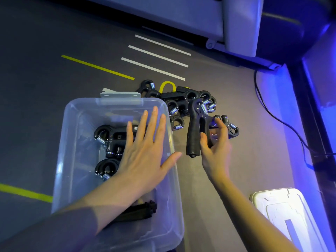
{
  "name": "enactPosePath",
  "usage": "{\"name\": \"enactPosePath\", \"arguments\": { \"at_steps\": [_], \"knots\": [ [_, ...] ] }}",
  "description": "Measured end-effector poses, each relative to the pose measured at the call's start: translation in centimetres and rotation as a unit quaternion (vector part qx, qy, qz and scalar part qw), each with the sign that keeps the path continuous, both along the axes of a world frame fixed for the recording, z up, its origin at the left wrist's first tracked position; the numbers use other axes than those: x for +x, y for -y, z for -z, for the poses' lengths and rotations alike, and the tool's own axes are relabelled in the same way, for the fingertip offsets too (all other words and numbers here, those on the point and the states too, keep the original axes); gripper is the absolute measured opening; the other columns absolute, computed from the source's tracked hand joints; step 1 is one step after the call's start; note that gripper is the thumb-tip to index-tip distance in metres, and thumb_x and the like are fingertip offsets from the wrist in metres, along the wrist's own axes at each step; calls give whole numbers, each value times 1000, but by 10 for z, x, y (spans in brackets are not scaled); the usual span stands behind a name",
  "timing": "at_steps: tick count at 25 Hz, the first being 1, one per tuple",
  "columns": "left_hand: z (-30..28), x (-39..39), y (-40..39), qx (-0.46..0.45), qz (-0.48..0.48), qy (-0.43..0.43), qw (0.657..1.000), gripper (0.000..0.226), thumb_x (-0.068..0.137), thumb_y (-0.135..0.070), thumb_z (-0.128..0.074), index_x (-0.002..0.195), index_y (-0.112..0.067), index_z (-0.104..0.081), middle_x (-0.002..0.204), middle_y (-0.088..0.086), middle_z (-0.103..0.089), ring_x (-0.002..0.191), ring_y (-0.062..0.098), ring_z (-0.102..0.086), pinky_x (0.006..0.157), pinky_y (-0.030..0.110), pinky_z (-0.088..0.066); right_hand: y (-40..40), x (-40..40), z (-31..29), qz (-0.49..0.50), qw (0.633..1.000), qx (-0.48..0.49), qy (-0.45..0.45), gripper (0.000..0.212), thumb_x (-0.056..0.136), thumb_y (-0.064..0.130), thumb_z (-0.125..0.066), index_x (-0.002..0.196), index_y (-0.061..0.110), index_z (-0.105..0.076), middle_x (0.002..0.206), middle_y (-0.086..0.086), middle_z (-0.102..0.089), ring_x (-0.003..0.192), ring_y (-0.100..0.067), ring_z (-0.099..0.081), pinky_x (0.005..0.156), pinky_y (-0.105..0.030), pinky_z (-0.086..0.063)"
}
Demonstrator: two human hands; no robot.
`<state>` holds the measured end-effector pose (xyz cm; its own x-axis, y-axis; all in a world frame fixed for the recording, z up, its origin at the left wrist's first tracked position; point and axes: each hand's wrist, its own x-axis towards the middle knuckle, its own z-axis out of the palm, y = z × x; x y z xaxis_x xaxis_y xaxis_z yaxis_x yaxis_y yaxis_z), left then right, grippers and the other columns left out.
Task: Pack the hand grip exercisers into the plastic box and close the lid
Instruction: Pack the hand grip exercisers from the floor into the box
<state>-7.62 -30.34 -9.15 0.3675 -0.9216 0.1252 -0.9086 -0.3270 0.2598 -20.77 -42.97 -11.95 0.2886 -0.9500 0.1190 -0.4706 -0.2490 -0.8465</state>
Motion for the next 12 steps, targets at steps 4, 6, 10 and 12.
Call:
{"name": "enactPosePath", "arguments": {
  "at_steps": [4, 6, 10, 12],
  "knots": [
    [-11, 18, -27, 4, 2, 33, 999, 84, 85, -62, -21, 145, -5, -17, 154, 16, -9, 142, 32, -10, 108, 54, -5, -24, 13, -43, -101, 992, -64, 47, 56, 85, 18, -56, 137, 9, -39, 91, 3, -60, 85, 10, -58, 74, -2, -38],
    [-14, 33, -51, 28, -25, 25, 999, 87, 82, -64, -16, 146, -6, -11, 155, 14, -2, 143, 31, -5, 108, 54, -1, -37, 23, -54, -157, 984, -73, 46, 57, 85, 15, -56, 138, 6, -38, 88, 7, -57, 84, 8, -57, 75, 0, -35],
    [-11, 60, -109, 112, -44, 55, 991, 89, 81, -65, -15, 145, -3, -19, 154, 18, -8, 141, 35, -13, 102, 67, -17, -63, 46, -57, -251, 964, -73, -42, 56, 87, 19, -57, 139, 8, -37, 85, 1, -54, 71, -15, -52, 65, -8, -35],
    [-11, 67, -128, 146, -46, 75, 985, 87, 83, -64, -21, 142, -1, -27, 152, 21, -18, 137, 39, -23, 96, 68, -27, -72, 62, -52, -289, 950, -61, -98, 54, 89, 12, -59, 138, 8, -36, 86, -1, -54, 72, -18, -50, 62, -16, -33]
  ]
}}
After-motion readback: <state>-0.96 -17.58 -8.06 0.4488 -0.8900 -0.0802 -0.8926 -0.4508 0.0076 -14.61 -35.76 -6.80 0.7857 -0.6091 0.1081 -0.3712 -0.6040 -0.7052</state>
